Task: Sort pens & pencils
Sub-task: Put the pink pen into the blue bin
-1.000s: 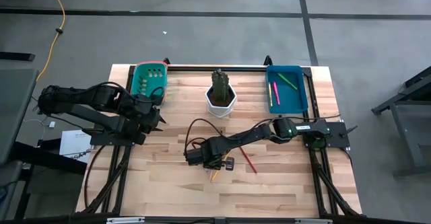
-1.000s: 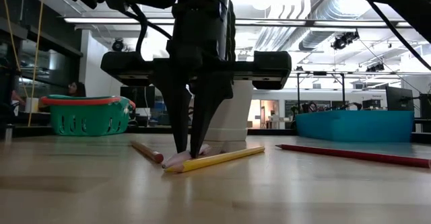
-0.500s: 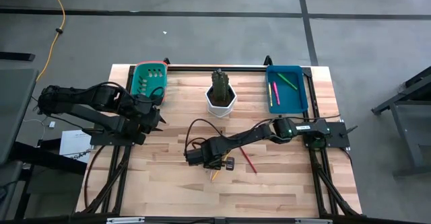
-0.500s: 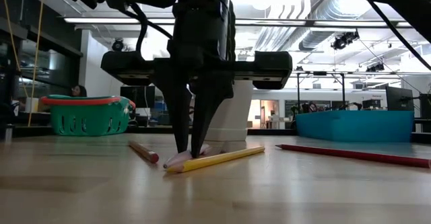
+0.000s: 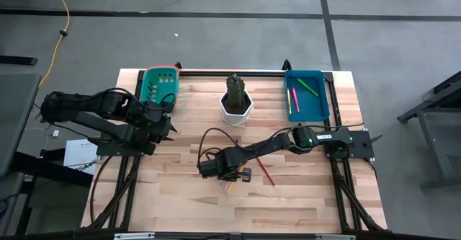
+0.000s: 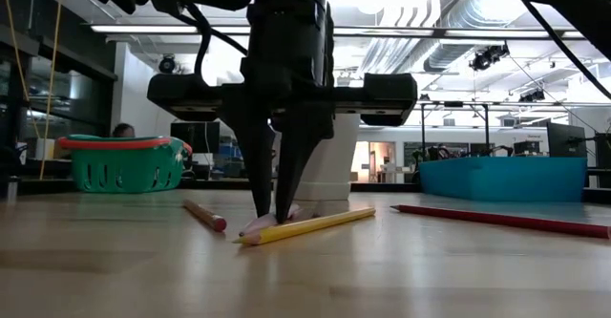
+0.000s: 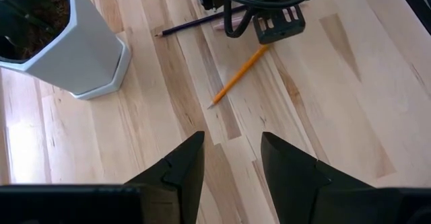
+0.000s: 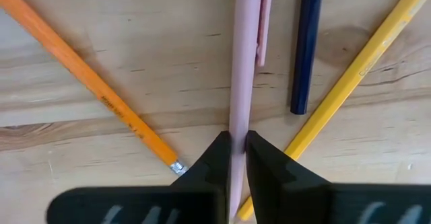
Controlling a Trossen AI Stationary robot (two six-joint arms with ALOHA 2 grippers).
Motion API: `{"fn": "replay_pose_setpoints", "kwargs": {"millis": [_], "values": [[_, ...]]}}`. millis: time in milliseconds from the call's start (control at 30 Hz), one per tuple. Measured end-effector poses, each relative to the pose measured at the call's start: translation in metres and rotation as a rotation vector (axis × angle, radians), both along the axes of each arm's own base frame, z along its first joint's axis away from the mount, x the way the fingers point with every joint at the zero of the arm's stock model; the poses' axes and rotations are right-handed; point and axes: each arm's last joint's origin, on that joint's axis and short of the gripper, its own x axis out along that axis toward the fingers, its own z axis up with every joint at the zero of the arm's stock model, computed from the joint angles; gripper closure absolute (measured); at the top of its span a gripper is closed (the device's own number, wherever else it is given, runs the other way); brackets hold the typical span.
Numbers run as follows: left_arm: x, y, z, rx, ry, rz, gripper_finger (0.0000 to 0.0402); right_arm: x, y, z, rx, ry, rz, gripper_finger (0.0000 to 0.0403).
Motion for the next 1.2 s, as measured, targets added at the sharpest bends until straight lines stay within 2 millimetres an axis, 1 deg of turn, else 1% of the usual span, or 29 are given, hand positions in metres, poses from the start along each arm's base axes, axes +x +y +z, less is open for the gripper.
{"fn": "replay_pose_setpoints", "kwargs": {"millis": [200,300,633,1200], "values": [[0.0001,0.0000,0.0000,0.000,0.000,0.000,0.0268,0.0003,-0.0015,0.0000,-0.012,-0.004,0.011,0.0349],[0.0001,0.0000,0.0000,0.000,0.000,0.000,0.0268,0.0001,-0.0019,-0.0001,-0.013,-0.001,0.011,0.0341],[-0.0001,0.0000,-0.0001,0.000,0.001,0.000,0.0268,0.0008,-0.0016,-0.0047,0.002,0.011,0.013,0.0352],[-0.0004,0.0000,-0.0003,0.002,0.006,-0.002,0.0268,0.0015,-0.0029,-0.0060,0.004,0.011,0.018,0.0353]]}}
